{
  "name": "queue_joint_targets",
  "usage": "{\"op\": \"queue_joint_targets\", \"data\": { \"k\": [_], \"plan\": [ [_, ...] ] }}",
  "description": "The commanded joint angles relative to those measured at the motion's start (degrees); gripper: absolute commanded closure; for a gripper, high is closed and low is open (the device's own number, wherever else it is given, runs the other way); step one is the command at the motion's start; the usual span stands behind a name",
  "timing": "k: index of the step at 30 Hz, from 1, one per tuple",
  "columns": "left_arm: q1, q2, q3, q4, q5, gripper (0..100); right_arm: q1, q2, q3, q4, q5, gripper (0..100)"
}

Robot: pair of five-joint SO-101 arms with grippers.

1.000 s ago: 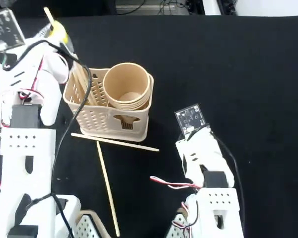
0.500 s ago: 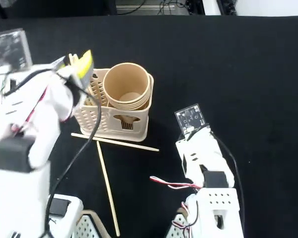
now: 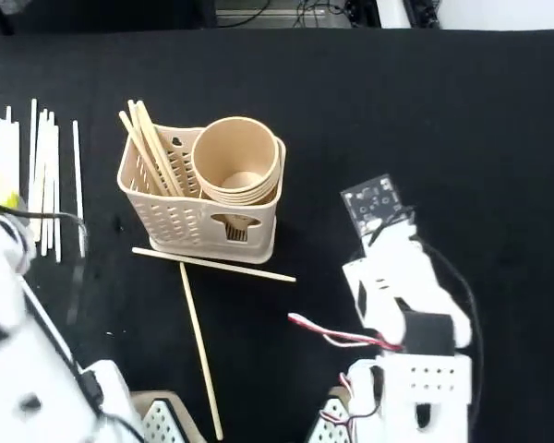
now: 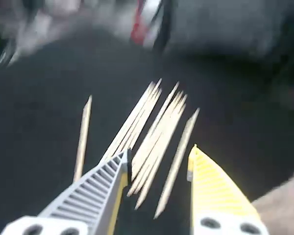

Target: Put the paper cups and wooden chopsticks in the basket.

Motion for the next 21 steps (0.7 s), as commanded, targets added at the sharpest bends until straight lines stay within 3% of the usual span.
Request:
{"op": "queue_joint_targets", "data": {
  "k": [1, 8, 11, 15, 21],
  "plan": [
    [-4.2, 5.6, 8.2, -3.0, -4.7, 80, 0.7, -0.2, -13.8, 9.5, 0.4, 95.3],
    [-9.0, 11.1, 21.4, -16.4, -8.4, 80, 0.7, -6.9, -25.5, 18.9, 0.4, 95.6],
    [-10.2, 13.0, 23.3, -23.6, -9.6, 80, 0.8, -13.8, -27.1, 19.0, 5.5, 95.6],
    [-10.5, 20.4, 18.6, -23.4, -11.9, 80, 1.3, -18.5, -26.0, 21.4, 12.5, 97.8],
    [-11.2, 44.1, 2.2, -17.6, -12.0, 80, 1.3, -19.0, -18.2, 24.7, 12.6, 98.3]
  ]
}}
